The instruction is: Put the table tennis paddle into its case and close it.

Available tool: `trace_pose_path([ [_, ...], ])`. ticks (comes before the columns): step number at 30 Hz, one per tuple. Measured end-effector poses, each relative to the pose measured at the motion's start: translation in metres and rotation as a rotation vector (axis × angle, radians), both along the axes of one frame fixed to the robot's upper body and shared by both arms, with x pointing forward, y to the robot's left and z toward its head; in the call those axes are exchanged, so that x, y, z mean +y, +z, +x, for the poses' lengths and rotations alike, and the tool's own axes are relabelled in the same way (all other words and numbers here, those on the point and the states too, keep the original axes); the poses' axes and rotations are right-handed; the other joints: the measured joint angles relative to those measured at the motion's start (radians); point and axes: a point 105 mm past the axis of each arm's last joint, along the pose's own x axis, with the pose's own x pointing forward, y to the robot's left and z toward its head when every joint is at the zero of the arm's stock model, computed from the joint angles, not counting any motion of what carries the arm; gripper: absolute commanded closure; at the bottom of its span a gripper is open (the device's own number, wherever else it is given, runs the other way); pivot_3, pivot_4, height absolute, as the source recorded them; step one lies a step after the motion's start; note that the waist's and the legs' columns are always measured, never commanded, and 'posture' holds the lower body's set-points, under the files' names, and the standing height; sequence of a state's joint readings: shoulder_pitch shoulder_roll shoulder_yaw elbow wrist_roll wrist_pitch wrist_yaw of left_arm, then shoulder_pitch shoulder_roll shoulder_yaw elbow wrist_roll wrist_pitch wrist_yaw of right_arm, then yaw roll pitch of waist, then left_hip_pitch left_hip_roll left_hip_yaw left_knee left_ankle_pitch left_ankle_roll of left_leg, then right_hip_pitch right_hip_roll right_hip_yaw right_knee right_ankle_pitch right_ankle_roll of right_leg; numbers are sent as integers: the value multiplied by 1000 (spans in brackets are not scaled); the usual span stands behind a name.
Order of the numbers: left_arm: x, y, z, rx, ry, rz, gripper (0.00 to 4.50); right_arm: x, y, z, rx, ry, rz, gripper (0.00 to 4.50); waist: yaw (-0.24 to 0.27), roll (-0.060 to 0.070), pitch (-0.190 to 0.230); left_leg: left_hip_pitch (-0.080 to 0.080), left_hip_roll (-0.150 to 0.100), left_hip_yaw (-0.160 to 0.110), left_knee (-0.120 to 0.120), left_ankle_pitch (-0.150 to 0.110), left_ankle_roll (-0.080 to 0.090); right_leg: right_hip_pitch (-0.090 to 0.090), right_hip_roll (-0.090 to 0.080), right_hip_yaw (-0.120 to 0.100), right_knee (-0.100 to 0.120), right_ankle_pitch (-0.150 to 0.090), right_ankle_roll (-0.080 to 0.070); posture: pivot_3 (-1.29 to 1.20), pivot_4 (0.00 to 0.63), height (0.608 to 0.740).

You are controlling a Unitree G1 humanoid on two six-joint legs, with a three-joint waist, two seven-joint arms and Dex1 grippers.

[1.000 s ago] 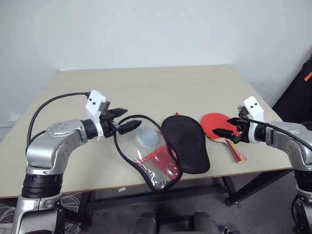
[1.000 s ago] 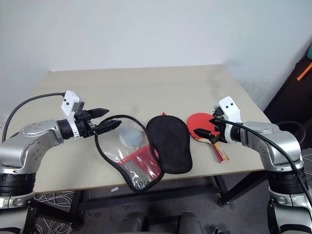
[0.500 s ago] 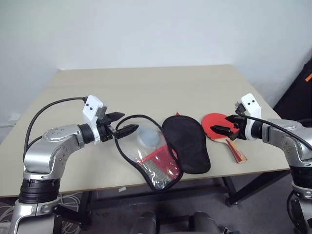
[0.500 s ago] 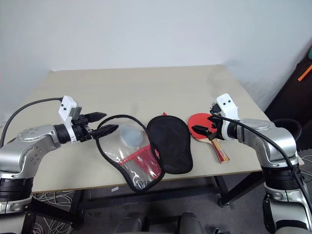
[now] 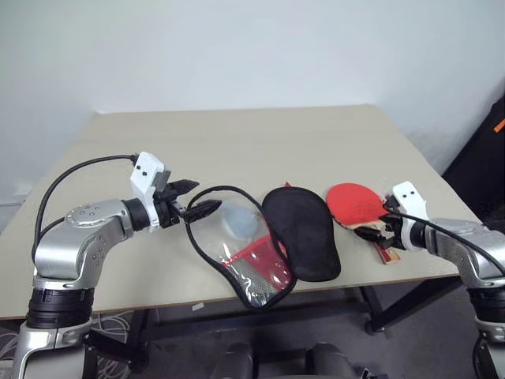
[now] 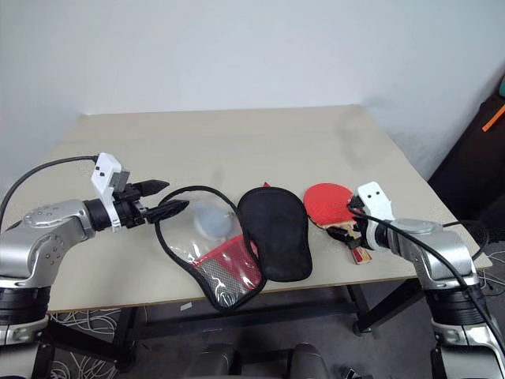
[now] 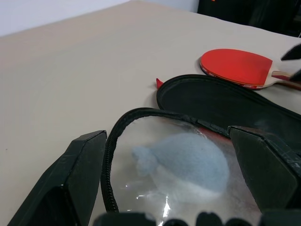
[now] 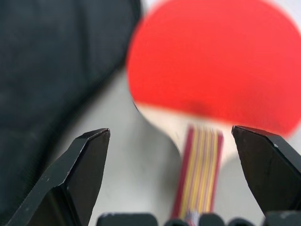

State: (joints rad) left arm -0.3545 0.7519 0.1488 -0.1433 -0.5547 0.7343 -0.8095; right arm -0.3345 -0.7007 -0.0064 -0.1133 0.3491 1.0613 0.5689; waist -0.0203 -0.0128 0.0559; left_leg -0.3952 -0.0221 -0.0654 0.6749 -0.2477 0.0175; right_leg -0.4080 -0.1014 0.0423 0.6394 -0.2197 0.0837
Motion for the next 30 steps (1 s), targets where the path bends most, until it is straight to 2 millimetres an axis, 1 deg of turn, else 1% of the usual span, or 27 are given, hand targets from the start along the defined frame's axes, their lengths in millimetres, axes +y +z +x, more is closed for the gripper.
trace_pose_path([
  [6, 0, -1, 0, 6, 2, 0, 14, -16, -13, -2, 10, -71, -36, 0, 0, 0, 0, 0, 0, 0, 0, 0, 0, 0, 0, 0, 0, 0, 0, 0, 0, 698],
  [9, 0, 1, 1, 5, 1, -1, 14, -19, -17, -1, 14, -99, -29, 0, 0, 0, 0, 0, 0, 0, 0, 0, 0, 0, 0, 0, 0, 0, 0, 0, 0, 698],
  [12, -1, 4, 2, -1, -1, -1, 14, -16, -24, 0, 26, -118, -6, 0, 0, 0, 0, 0, 0, 0, 0, 0, 0, 0, 0, 0, 0, 0, 0, 0, 0, 698],
  [15, -1, 4, 2, -1, 0, -1, 0, -17, -25, 1, 24, -142, 6, 541, 0, 0, 0, 0, 0, 0, 0, 0, 0, 0, 0, 0, 0, 0, 0, 0, 0, 698],
  [16, -1, 4, 2, 0, 1, -1, 0, -18, -25, 2, 21, -154, 15, 839, 0, 0, 0, 0, 0, 0, 0, 0, 0, 1, 0, 0, 0, 0, 0, 0, 0, 698],
  [17, -1, 4, 2, -1, 1, -1, 0, -17, -25, 3, 19, -163, 24, 1266, 0, 0, 0, 0, 0, 0, 0, 0, 0, 1, 0, 0, 0, 0, 0, 0, 0, 698],
  [19, -1, 4, 2, -3, 3, 0, 0, -16, -25, 4, 20, -182, 37, 1877, 0, 0, 0, 1, 0, 0, 0, 0, 0, 1, 0, 0, 0, 0, 0, 0, 0, 698],
  [21, -1, 5, 3, -4, 5, 0, 0, -14, -25, 6, 25, -202, 59, 2656, 0, 0, 0, 1, 0, 0, 0, 0, 0, 0, 1, 0, 0, 0, 0, 0, 0, 698],
  [23, -1, 5, 3, -6, 6, 0, 0, -13, -24, 8, 33, -219, 78, 3319, 0, 0, 0, 1, 0, 0, 0, 0, 0, 0, 1, 0, 0, 0, 0, 0, 0, 698],
  [27, -1, 6, 4, -8, 7, -1, 0, -12, -23, 14, 38, -275, 130, 3362, -1, 0, 0, 0, 0, 0, 0, 0, 0, 0, 0, 0, 1, 0, 0, 0, 0, 698],
  [30, 0, 6, 6, -3, 15, -3, 0, -13, -13, 27, 11, -349, 200, 3362, 0, 1, 0, 0, 0, 0, 0, 0, 0, 0, 0, 0, 1, 0, -1, 0, 0, 698],
])
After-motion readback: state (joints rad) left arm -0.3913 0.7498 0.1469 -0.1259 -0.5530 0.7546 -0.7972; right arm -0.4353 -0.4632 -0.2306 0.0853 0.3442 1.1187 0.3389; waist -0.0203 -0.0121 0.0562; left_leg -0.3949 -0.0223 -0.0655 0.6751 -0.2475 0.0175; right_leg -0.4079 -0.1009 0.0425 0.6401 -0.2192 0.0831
